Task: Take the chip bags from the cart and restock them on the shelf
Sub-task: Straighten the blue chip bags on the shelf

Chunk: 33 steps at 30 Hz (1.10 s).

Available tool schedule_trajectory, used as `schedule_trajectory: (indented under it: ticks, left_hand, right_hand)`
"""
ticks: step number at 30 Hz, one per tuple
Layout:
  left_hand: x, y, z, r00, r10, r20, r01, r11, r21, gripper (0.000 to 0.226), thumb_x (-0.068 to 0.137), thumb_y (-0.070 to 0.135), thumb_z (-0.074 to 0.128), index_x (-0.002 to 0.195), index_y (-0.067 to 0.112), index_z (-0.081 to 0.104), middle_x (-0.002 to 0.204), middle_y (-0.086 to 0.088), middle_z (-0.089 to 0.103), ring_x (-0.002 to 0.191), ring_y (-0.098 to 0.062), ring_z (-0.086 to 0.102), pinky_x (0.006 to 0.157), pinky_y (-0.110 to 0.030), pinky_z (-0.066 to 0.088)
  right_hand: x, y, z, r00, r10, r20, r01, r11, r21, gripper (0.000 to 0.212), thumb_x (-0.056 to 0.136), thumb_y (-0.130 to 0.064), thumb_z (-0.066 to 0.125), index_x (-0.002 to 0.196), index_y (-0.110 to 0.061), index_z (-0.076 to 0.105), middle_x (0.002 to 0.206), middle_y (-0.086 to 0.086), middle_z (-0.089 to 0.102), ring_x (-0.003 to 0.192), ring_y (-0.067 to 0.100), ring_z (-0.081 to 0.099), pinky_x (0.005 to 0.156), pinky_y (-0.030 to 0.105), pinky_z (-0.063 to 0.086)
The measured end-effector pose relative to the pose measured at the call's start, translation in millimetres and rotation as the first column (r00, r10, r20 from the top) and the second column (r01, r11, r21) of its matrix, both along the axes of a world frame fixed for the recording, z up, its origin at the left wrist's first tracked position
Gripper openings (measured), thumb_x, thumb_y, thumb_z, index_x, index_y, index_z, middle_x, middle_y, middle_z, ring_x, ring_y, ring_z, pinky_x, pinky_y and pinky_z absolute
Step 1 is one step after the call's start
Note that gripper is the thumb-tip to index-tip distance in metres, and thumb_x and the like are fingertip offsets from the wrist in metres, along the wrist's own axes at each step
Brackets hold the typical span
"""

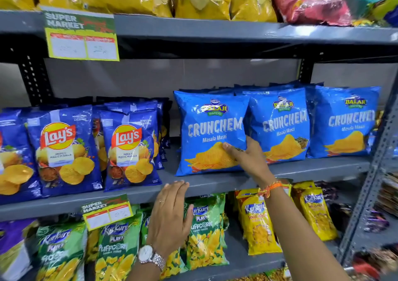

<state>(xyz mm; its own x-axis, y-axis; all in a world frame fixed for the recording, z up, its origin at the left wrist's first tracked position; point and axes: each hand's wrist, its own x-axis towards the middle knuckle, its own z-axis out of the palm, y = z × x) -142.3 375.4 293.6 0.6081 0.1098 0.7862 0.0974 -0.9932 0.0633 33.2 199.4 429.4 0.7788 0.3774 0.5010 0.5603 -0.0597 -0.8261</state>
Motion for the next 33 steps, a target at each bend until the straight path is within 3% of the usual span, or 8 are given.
schedule_trajectory:
  ticks: [2, 7, 19, 22, 24, 27, 29, 33]
  left_hand:
    - [1, 4, -2, 1.0, -0.006, 0.012, 0.006, 1.0, -0.007, 0.052, 0.099, 0.034, 0.049, 0.143, 0.007, 0.056, 0.142, -0.009, 0.06, 0.132, -0.029, 0.057, 0.123, -0.041, 0.028]
    - [5, 6, -8, 0.999, 0.014, 0.032, -0.014, 1.0, -0.011, 0.051, 0.098, 0.032, 0.049, 0.142, 0.007, 0.056, 0.14, -0.009, 0.06, 0.13, -0.033, 0.058, 0.12, -0.045, 0.033]
    - [3, 0, -5, 0.999, 0.041, 0.026, -0.041, 0.999, -0.02, 0.051, 0.104, 0.04, 0.038, 0.142, 0.009, 0.054, 0.139, -0.008, 0.06, 0.131, -0.028, 0.053, 0.124, -0.04, 0.026]
    - [2, -4, -1, 0.998, 0.049, 0.04, -0.048, 0.998, -0.027, 0.053, 0.106, 0.043, 0.032, 0.141, 0.01, 0.053, 0.138, -0.008, 0.061, 0.131, -0.026, 0.05, 0.127, -0.033, 0.019]
    - [3, -7, 1, 0.997, 0.051, 0.064, -0.051, 0.999, -0.005, 0.054, 0.106, 0.043, 0.031, 0.138, 0.007, 0.056, 0.134, -0.01, 0.062, 0.128, -0.025, 0.049, 0.127, -0.029, 0.015]
    - [4, -8, 2, 0.994, 0.056, 0.098, -0.057, 0.998, 0.01, 0.055, 0.105, 0.042, 0.033, 0.135, 0.003, 0.059, 0.132, -0.012, 0.062, 0.125, -0.027, 0.049, 0.127, -0.029, 0.015]
    - [6, -11, 0, 0.99, 0.087, 0.114, -0.091, 0.995, 0.029, 0.053, 0.102, 0.039, 0.04, 0.133, 0.001, 0.06, 0.13, -0.014, 0.063, 0.123, -0.03, 0.052, 0.125, -0.034, 0.02]
    - [14, -28, 1, 0.981, 0.131, 0.144, -0.139, 0.989, 0.044, 0.049, 0.096, 0.032, 0.05, 0.13, -0.001, 0.063, 0.126, -0.017, 0.065, 0.119, -0.033, 0.056, 0.117, -0.047, 0.034]
  right_hand:
    - [4, -2, 2, 0.998, 0.065, -0.006, -0.065, 0.998, 0.003, 0.019, 0.091, -0.024, 0.075, 0.107, -0.031, 0.069, 0.112, -0.006, 0.076, 0.104, 0.008, 0.073, 0.089, 0.036, 0.061]
    - [16, -4, -1, 0.989, 0.141, -0.038, -0.141, 0.99, -0.011, 0.03, 0.092, -0.023, 0.074, 0.12, -0.017, 0.067, 0.112, -0.005, 0.075, 0.091, -0.012, 0.07, 0.07, 0.009, 0.053]
    - [35, 1, 4, 0.962, 0.235, -0.137, -0.235, 0.972, 0.018, 0.033, 0.089, -0.018, 0.076, 0.121, -0.018, 0.066, 0.111, -0.006, 0.076, 0.097, 0.004, 0.075, 0.073, 0.018, 0.059]
    - [30, -5, 3, 0.983, 0.124, -0.132, -0.125, 0.992, 0.001, 0.068, 0.07, -0.05, 0.086, 0.126, -0.018, 0.063, 0.115, -0.003, 0.075, 0.106, 0.017, 0.073, 0.086, 0.037, 0.063]
    - [21, -17, 3, 0.997, 0.02, -0.069, -0.025, 0.998, -0.064, 0.086, 0.064, -0.058, 0.086, 0.134, -0.017, 0.056, 0.119, -0.001, 0.072, 0.105, 0.016, 0.069, 0.091, 0.035, 0.059]
    - [11, -54, 1, 0.987, -0.159, -0.017, 0.16, 0.982, 0.098, 0.064, 0.073, -0.037, 0.089, 0.127, -0.017, 0.061, 0.106, 0.0, 0.072, 0.093, 0.013, 0.07, 0.084, 0.029, 0.059]
    - [23, -90, 0, 0.941, -0.339, -0.02, 0.331, 0.902, 0.279, 0.047, 0.072, -0.033, 0.09, 0.11, -0.019, 0.065, 0.098, 0.001, 0.072, 0.086, 0.016, 0.07, 0.083, 0.039, 0.061]
    - [74, -138, -2, 0.868, -0.497, -0.022, 0.492, 0.851, 0.182, 0.071, 0.072, -0.041, 0.089, 0.128, -0.009, 0.059, 0.123, 0.01, 0.064, 0.11, 0.023, 0.06, 0.099, 0.044, 0.051]
